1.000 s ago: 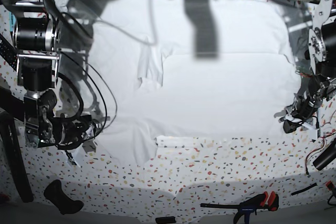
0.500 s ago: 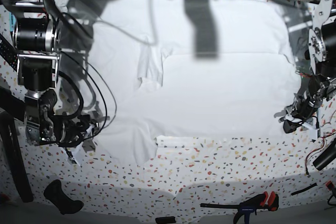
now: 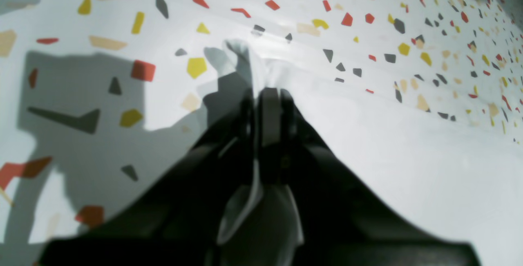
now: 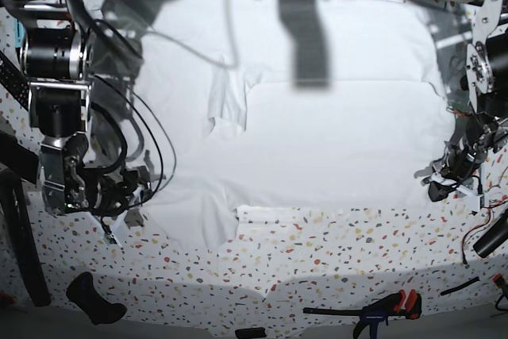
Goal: Fold the T-shirt properly
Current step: 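Pull both side edges with both grippers toward the robot base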
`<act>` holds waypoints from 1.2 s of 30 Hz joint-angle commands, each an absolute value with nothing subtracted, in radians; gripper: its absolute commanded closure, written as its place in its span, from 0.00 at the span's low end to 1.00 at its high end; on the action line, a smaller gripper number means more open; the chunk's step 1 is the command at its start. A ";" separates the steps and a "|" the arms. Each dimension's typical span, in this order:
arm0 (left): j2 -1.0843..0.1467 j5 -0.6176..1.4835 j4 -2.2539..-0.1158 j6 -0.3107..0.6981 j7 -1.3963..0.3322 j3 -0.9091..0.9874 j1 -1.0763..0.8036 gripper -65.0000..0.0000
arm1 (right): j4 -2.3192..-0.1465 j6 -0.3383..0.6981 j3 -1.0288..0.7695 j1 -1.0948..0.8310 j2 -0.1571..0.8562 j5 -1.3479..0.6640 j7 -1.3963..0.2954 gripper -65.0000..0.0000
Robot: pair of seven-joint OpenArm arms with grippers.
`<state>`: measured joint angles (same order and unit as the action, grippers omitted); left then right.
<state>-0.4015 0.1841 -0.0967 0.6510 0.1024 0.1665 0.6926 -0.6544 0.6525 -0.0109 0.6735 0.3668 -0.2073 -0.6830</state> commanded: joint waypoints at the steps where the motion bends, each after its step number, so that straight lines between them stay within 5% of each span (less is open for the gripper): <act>1: -0.416 0.184 -0.110 0.652 0.107 0.168 0.712 1.00 | -0.668 0.691 -0.014 0.714 0.370 -0.220 -0.656 0.59; 13: -0.416 0.184 -0.112 0.653 0.109 0.168 0.712 1.00 | -0.662 0.693 -0.014 0.711 0.302 -0.155 -0.610 0.59; 15: -0.416 0.184 -0.112 0.653 0.106 0.168 0.712 1.00 | -0.662 0.683 -0.014 0.712 0.299 -0.157 -0.620 0.69; 18: -0.416 0.184 -0.112 0.653 0.097 0.168 0.712 1.00 | -0.664 0.681 -0.014 0.712 0.300 -0.157 -0.637 1.00; 27: -0.416 0.184 -0.208 0.698 0.039 0.168 0.712 1.00 | -0.714 0.698 -0.014 0.711 0.311 -0.193 -0.645 1.00; 36: -0.416 0.344 -0.327 0.698 -0.180 0.168 0.705 1.00 | -1.003 0.698 -0.014 0.634 0.327 -0.358 -0.775 1.00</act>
